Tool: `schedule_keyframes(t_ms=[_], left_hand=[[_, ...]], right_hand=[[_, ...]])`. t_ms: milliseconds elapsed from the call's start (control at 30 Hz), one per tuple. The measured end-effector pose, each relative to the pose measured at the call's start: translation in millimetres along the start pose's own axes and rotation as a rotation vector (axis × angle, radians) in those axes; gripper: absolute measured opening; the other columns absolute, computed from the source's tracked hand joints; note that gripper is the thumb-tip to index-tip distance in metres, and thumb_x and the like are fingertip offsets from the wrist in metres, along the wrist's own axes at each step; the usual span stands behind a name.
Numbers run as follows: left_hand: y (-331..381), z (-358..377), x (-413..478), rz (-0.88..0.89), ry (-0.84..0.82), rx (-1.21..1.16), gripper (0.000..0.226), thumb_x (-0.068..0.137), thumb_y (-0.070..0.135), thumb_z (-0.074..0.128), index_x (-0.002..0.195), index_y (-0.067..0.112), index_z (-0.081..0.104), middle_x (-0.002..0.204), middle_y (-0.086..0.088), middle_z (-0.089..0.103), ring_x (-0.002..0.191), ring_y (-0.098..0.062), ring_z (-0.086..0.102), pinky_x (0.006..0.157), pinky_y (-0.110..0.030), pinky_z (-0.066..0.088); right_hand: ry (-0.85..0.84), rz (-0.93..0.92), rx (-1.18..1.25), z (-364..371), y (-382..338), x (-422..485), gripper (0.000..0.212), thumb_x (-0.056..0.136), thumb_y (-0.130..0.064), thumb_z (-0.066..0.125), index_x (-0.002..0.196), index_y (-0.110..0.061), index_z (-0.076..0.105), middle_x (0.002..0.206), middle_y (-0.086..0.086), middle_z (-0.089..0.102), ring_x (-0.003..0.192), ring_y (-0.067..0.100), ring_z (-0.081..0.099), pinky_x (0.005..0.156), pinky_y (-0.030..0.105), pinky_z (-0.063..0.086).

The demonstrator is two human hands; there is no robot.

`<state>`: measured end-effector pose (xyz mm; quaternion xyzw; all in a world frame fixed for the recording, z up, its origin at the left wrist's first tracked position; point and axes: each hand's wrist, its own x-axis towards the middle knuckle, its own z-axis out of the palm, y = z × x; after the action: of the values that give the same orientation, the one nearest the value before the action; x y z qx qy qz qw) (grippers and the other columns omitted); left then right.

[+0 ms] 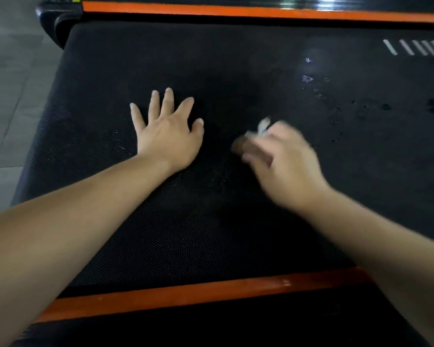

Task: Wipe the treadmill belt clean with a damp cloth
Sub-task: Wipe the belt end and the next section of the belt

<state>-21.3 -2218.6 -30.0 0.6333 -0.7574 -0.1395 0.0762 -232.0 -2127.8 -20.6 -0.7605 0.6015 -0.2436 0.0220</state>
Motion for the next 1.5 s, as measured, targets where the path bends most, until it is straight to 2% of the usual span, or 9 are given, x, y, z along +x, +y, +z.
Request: schedule_keyframes(t_ms=[100, 167, 300, 533, 700, 867, 1033, 1300, 1500], left_hand=[[3, 1, 1, -0.028, 0.005, 0.034, 0.058, 0.105, 0.051, 0.028, 0.16, 0.032, 0.025, 0.173, -0.008, 0.003, 0.159, -0.03, -0.01, 0.122, -0.065, -0.012], [14, 0, 3, -0.058, -0.007, 0.016, 0.055, 0.105, 0.05, 0.029, 0.155, 0.027, 0.031, 0.173, -0.012, 0.003, 0.159, -0.033, -0.011, 0.12, -0.068, -0.013], [37, 10, 6, -0.152, -0.005, 0.061, 0.056, 0.104, 0.055, 0.029, 0.144, 0.016, 0.036, 0.171, -0.022, 0.0, 0.157, -0.042, -0.013, 0.118, -0.072, -0.011], [37, 16, 5, -0.092, 0.022, 0.126, 0.066, 0.102, 0.062, 0.016, 0.163, 0.037, 0.009, 0.172, -0.015, -0.006, 0.157, -0.038, -0.015, 0.119, -0.069, -0.012], [38, 17, 7, -0.116, 0.007, 0.163, 0.068, 0.101, 0.067, 0.013, 0.163, 0.041, 0.006, 0.173, -0.01, -0.007, 0.158, -0.035, -0.015, 0.12, -0.068, -0.011], [38, 17, 8, -0.129, 0.011, 0.174, 0.067, 0.101, 0.067, 0.014, 0.163, 0.043, 0.006, 0.173, -0.009, -0.006, 0.158, -0.033, -0.015, 0.121, -0.067, -0.01], [38, 17, 8, -0.147, 0.001, 0.175, 0.068, 0.099, 0.07, 0.012, 0.162, 0.045, 0.005, 0.173, -0.006, -0.006, 0.158, -0.03, -0.016, 0.122, -0.065, -0.01], [39, 15, 7, -0.153, 0.008, 0.18, 0.068, 0.099, 0.07, 0.012, 0.162, 0.046, 0.007, 0.174, -0.007, -0.005, 0.158, -0.032, -0.014, 0.122, -0.066, -0.009], [41, 13, 5, -0.134, -0.014, 0.176, 0.067, 0.102, 0.066, 0.014, 0.163, 0.041, 0.007, 0.173, -0.011, -0.005, 0.158, -0.035, -0.015, 0.12, -0.069, -0.01]], right_hand=[[-0.232, -0.29, 0.152, -7, -27, -33, 0.029, 0.094, -0.037, 0.064, 0.115, -0.018, 0.071, 0.094, 0.005, 0.056, 0.083, 0.028, 0.056, 0.075, 0.04, 0.05], [-0.208, -0.376, 0.065, -15, -2, -17, 0.027, 0.094, -0.037, 0.063, 0.113, -0.02, 0.071, 0.095, 0.007, 0.06, 0.085, 0.03, 0.058, 0.076, 0.039, 0.05], [0.014, 0.058, -0.051, -21, 64, 29, 0.024, 0.093, -0.043, 0.061, 0.112, -0.031, 0.069, 0.094, -0.003, 0.052, 0.097, 0.03, 0.058, 0.081, 0.038, 0.048], [-0.182, -0.314, 0.094, -17, 35, 2, 0.029, 0.092, -0.042, 0.063, 0.114, -0.025, 0.072, 0.093, 0.001, 0.057, 0.086, 0.024, 0.057, 0.078, 0.034, 0.046], [0.04, 0.126, -0.02, -4, 87, 70, 0.031, 0.093, -0.04, 0.065, 0.119, -0.024, 0.072, 0.101, -0.004, 0.052, 0.101, 0.028, 0.058, 0.077, 0.031, 0.043], [-0.233, -0.316, 0.175, -10, 46, 20, 0.028, 0.091, -0.043, 0.063, 0.116, -0.034, 0.071, 0.094, -0.004, 0.054, 0.086, 0.021, 0.054, 0.077, 0.035, 0.045], [-0.001, 0.088, 0.028, -4, 106, 94, 0.033, 0.093, -0.04, 0.065, 0.121, -0.025, 0.072, 0.103, -0.005, 0.054, 0.101, 0.028, 0.058, 0.078, 0.033, 0.043], [-0.21, -0.298, 0.161, -16, 67, 46, 0.037, 0.09, -0.049, 0.058, 0.119, -0.032, 0.072, 0.097, -0.004, 0.057, 0.092, 0.024, 0.056, 0.08, 0.04, 0.05], [0.007, 0.14, -0.027, 6, 119, 138, 0.029, 0.096, -0.039, 0.062, 0.117, -0.023, 0.072, 0.105, 0.002, 0.051, 0.104, 0.033, 0.057, 0.082, 0.035, 0.044]])
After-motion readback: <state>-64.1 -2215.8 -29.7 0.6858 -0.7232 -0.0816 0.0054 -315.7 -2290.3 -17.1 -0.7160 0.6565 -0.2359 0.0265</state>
